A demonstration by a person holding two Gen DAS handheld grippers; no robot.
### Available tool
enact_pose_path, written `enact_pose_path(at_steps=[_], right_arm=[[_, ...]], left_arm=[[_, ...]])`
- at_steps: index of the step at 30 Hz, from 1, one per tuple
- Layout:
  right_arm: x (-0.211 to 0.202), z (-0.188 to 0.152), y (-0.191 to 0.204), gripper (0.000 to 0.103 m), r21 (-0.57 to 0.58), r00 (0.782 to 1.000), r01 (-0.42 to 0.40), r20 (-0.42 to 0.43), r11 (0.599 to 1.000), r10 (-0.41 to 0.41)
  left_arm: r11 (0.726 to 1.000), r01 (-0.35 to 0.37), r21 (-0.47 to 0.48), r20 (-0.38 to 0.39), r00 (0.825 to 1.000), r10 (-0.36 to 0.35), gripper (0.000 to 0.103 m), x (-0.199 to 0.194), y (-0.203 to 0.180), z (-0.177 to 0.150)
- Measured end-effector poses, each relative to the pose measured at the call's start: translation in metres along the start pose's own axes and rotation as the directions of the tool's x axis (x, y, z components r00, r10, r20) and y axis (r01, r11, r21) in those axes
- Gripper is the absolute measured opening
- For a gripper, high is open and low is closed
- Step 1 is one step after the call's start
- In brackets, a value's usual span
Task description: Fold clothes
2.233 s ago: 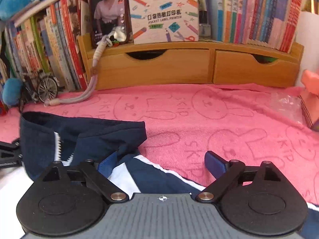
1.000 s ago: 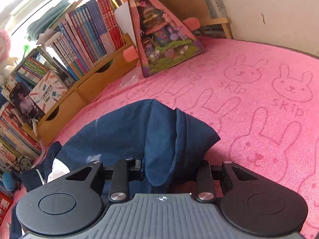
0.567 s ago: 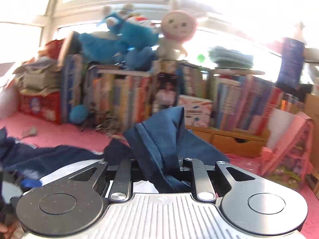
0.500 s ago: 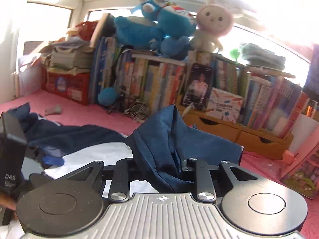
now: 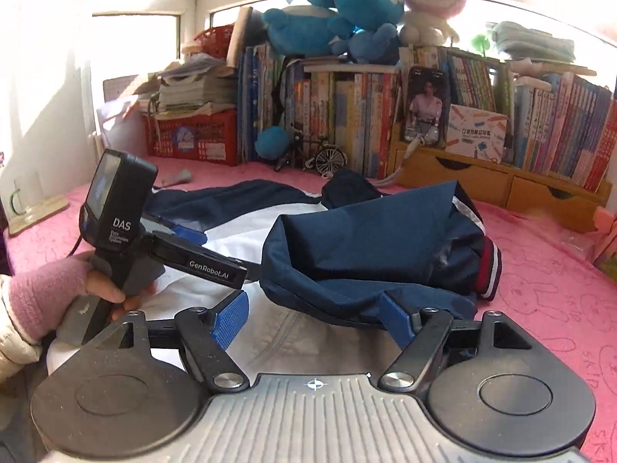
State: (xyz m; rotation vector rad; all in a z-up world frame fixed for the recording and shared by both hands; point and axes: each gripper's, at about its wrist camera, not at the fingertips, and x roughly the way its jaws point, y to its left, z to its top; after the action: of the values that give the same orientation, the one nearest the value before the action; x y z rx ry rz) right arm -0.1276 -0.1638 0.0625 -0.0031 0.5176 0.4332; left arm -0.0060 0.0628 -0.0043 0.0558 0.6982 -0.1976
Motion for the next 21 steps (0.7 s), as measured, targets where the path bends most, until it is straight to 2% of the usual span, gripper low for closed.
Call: enact_pose_path(at_steps=[2, 4, 8, 10, 13, 14, 16, 21], right_arm=[[0.005, 0.002, -0.019, 0.078, 0.121, 0.999, 0.039, 0.004, 0.992, -0.039], [0.013, 0.004, -0.041, 0.078, 0.248, 0.995, 0.099, -0.009, 0.964, -0.1], [0.037, 0.006, -0.047, 0.081, 0.256, 0.985, 0.172, -0.022, 0.951, -0.172], [0.054, 0.006, -0.043, 0.091, 0.241, 0.978, 0.206, -0.043, 0.948, -0.202], [0.08, 0.005, -0.044, 0.089, 0.262, 0.971, 0.235, -0.102, 0.936, -0.215], [0.088, 0.004, -0.044, 0.085, 0.274, 0.97, 0.237, -0.123, 0.932, -0.21], [0.096, 0.003, -0.04, 0.061, 0.27, 0.968, 0.239, -0.146, 0.933, -0.206], [0.079, 0.002, -0.025, 0.036, 0.178, 0.983, 0.178, -0.08, 0.968, -0.166]], left_arm=[[1.0, 0.0, 0.0, 0.0, 1.0, 0.0, 0.103, 0.0, 0.0, 0.0], [1.0, -0.001, 0.0, 0.0, 1.0, 0.001, 0.103, 0.0, 0.0, 0.0], [1.0, -0.002, 0.001, 0.0, 1.0, 0.002, 0.103, 0.0, 0.0, 0.0], [1.0, -0.002, 0.001, 0.0, 1.0, 0.002, 0.103, 0.0, 0.0, 0.0], [1.0, -0.002, 0.001, 0.0, 1.0, 0.002, 0.103, 0.0, 0.0, 0.0], [1.0, -0.002, 0.0, 0.0, 1.0, 0.002, 0.103, 0.0, -0.001, 0.0], [1.0, -0.002, 0.0, 0.0, 1.0, 0.002, 0.103, 0.0, -0.001, 0.0], [1.0, -0.002, 0.0, 0.0, 1.0, 0.002, 0.103, 0.0, -0.001, 0.0]])
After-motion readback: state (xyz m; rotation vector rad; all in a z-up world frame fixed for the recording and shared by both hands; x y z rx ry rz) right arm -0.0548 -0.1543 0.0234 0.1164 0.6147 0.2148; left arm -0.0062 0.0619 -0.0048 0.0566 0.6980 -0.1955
